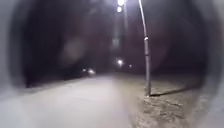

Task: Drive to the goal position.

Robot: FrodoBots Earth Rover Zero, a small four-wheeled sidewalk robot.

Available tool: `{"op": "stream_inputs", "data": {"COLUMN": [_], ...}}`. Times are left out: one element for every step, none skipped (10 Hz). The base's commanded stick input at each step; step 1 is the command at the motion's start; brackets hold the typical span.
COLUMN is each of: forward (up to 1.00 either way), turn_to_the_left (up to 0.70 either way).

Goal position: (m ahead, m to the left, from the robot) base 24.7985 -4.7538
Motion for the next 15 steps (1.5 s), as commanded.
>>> {"op": "stream_inputs", "data": {"forward": [1.00, 1.00, 1.00, 1.00, 1.00, 1.00, 1.00, 1.00, 1.00, 1.00, 1.00, 1.00, 1.00, 1.00, 1.00], "turn_to_the_left": [0.40, 0.40, 0.40, 0.15, 0.00, 0.00, 0.00, 0.00, 0.00, 0.00, 0.00, 0.00, 0.00, 0.00, -0.31]}}
